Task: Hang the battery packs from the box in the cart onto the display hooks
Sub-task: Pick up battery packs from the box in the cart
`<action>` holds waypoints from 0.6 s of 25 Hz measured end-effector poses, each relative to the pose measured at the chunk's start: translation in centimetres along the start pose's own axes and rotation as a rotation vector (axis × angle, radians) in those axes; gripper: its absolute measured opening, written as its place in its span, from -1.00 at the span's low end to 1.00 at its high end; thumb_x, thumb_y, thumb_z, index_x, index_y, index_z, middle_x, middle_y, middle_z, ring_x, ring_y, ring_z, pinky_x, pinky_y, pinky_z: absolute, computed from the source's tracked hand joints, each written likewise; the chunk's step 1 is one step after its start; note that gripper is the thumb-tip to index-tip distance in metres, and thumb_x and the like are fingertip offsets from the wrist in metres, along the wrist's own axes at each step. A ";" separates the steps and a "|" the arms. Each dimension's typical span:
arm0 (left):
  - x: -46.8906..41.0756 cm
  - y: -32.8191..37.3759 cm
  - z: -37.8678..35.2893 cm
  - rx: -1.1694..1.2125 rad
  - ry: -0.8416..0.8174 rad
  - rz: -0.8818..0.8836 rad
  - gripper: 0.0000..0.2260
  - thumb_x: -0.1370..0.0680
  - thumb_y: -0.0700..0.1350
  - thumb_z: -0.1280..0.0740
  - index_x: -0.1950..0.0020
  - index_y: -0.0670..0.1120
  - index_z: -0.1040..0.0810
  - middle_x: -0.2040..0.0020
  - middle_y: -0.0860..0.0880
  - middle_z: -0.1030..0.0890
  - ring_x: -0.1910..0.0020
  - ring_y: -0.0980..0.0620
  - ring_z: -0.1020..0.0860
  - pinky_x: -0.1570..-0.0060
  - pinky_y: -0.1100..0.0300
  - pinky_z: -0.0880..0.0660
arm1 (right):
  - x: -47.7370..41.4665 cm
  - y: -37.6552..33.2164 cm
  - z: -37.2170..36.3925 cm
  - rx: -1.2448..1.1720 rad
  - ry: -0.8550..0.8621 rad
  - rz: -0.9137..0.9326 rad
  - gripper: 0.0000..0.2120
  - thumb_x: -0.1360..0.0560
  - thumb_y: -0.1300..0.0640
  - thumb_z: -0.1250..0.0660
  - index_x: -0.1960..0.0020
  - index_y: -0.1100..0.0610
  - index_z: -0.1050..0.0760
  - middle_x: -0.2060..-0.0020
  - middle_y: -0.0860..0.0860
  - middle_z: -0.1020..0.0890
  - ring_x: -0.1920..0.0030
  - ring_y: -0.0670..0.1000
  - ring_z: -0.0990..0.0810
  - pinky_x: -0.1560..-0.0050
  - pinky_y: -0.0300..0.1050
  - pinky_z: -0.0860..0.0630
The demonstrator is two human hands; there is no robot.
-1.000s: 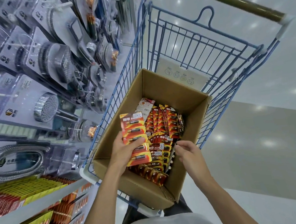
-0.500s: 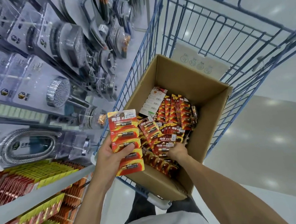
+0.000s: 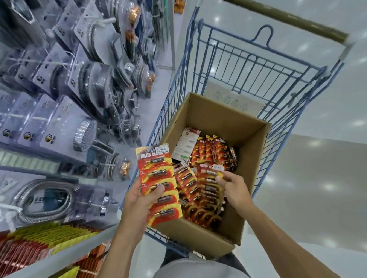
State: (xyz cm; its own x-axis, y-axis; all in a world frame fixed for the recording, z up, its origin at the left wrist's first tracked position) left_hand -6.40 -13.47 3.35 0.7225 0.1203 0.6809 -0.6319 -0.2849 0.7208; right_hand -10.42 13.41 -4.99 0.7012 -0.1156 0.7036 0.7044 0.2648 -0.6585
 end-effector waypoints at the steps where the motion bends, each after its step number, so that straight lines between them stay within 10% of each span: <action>1: 0.1 0.4 0.0 -0.007 -0.016 -0.006 -0.60 -0.51 -0.21 -0.49 -0.32 0.01 -0.59 -0.13 -0.12 -0.74 -0.04 -0.19 -0.73 -0.05 -0.17 -0.65 | 1.3 -1.7 0.9 -0.090 0.012 0.038 -0.84 -0.66 0.06 -0.31 -0.09 0.07 -0.66 0.00 0.00 -0.74 -0.10 0.08 -0.71 -0.25 0.20 -0.59; 15: 14.2 5.0 -1.5 0.217 -0.031 -0.391 -0.62 -0.52 -0.10 -0.39 -0.34 -0.05 -0.58 -0.15 -0.15 -0.73 -0.05 -0.17 -0.73 0.13 0.02 -0.70 | 19.5 -13.4 4.7 -0.648 -0.352 0.334 -0.65 -0.71 -0.04 -0.16 -0.35 0.12 -0.52 -0.17 0.18 -0.70 -0.17 0.20 -0.70 -0.11 0.19 -0.64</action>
State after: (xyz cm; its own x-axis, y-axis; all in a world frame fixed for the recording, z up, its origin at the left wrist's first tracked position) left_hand 0.30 -11.74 16.86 0.9052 0.2312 0.3565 -0.2389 -0.4170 0.8769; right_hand -6.67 12.13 18.86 0.8861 0.2083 0.4140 0.4635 -0.3881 -0.7966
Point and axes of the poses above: each hand's wrist, its own x-axis away from the middle knuckle, its own z-axis out of the back of the hand, y = z × x, the point moved 4 cm from there along -x, towards the middle knuckle
